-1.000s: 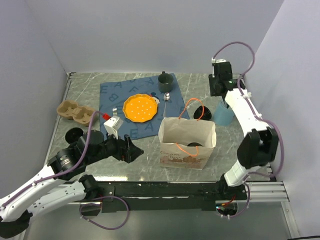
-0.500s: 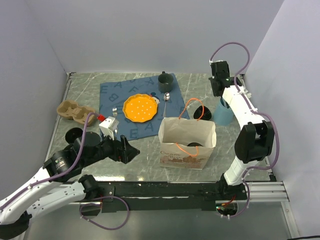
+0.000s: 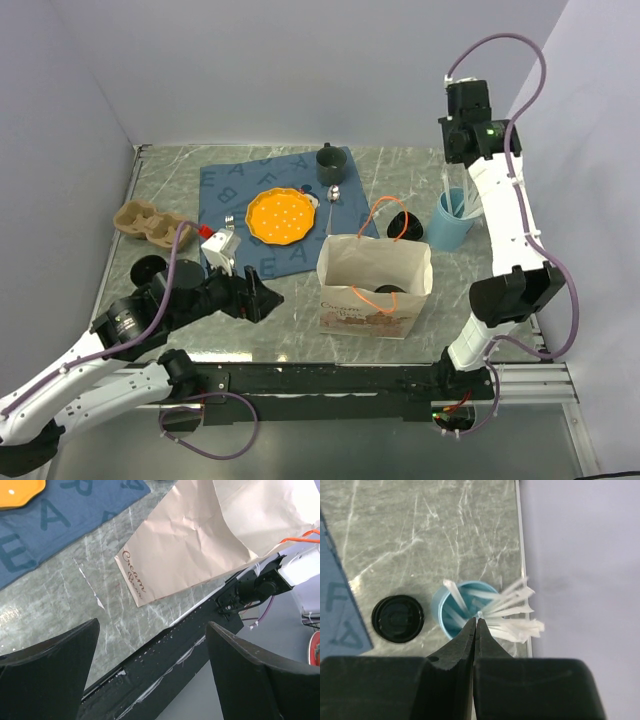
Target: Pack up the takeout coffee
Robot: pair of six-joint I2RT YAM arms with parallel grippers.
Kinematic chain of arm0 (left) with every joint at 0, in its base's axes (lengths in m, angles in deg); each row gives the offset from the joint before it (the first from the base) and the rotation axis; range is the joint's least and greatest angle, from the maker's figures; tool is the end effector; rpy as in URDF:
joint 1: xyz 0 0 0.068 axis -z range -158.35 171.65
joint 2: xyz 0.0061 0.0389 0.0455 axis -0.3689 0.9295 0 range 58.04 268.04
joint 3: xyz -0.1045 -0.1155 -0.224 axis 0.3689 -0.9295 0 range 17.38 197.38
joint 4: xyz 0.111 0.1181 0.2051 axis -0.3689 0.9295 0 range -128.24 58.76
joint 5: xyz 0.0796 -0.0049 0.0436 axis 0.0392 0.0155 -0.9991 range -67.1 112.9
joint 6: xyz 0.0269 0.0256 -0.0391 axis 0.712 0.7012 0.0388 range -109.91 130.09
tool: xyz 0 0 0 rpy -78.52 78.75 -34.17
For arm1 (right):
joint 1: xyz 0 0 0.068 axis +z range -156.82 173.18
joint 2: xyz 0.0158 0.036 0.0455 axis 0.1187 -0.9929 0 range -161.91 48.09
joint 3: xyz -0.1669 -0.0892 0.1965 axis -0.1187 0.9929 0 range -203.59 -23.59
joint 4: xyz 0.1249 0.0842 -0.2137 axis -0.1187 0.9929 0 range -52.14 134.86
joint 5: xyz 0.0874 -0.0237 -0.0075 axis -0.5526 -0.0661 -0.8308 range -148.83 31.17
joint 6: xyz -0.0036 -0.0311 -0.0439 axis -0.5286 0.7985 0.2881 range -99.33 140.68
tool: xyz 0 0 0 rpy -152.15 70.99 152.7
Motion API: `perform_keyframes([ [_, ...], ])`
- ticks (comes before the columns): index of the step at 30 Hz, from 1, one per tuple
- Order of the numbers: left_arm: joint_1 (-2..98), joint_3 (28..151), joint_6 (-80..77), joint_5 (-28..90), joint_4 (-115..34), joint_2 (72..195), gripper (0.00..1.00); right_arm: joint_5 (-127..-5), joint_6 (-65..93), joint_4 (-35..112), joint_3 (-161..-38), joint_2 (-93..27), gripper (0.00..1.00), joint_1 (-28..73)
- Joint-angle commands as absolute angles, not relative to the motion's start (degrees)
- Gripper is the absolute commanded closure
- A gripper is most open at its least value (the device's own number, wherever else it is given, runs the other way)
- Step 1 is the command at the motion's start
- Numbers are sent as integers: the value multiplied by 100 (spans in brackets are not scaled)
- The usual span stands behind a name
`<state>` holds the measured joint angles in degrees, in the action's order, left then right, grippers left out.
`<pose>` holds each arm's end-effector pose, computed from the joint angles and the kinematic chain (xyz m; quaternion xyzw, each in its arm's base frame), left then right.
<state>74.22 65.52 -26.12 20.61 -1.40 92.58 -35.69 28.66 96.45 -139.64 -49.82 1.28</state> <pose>0.0784 -0.1001 0.3359 0.1079 0.8280 -0.3729 0.4047 0.3501 0.0356 0.4391 -0.0412 0.8925 -0.1817 0.4108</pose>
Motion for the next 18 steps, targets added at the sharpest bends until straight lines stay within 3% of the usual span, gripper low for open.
perform_keyframes([
  [1,7429,6871,-2612,1947,-537,9328,7,-3720,2333,10860,-14934,-4772,100,232],
  [9,7429,6976,-2885,1841,-634,9302,5,-3984,1391,11424,-15947,-4036,100,382],
  [18,7438,7581,-2534,1806,-520,9688,4,-4756,969,9941,-14894,-2059,100,390],
])
